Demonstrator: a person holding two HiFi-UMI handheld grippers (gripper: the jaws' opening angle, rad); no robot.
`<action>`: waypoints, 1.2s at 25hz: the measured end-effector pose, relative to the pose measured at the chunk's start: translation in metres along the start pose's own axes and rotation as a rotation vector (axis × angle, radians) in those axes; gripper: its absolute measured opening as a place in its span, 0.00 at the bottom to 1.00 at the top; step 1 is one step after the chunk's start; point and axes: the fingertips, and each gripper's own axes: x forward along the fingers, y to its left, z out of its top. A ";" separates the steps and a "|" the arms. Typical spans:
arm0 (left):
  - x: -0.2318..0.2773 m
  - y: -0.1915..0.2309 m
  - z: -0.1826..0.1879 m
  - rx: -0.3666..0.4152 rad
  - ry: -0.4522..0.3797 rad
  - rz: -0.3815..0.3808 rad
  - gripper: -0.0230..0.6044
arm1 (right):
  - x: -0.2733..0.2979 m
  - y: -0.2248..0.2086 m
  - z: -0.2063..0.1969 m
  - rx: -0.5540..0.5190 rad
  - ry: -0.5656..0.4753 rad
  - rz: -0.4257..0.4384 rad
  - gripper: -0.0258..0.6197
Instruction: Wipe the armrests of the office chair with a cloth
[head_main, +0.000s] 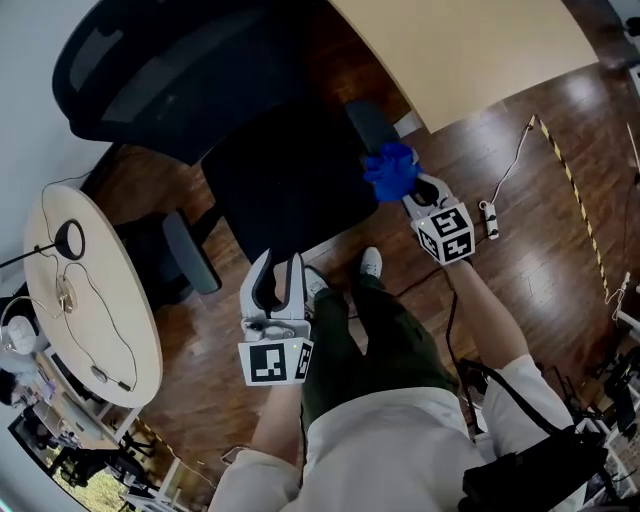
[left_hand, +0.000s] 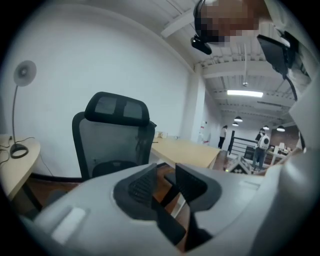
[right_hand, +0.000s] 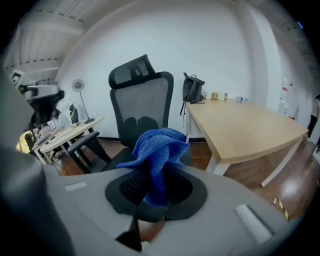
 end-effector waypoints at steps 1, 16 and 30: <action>0.002 -0.002 -0.003 0.000 0.003 0.000 0.22 | -0.012 0.004 -0.015 0.001 -0.002 0.010 0.14; -0.114 0.164 -0.046 -0.074 0.002 0.380 0.22 | 0.154 0.311 0.078 -0.197 -0.147 0.610 0.15; -0.164 0.218 -0.118 -0.169 -0.061 0.412 0.16 | 0.377 0.403 -0.067 -0.185 0.151 0.593 0.15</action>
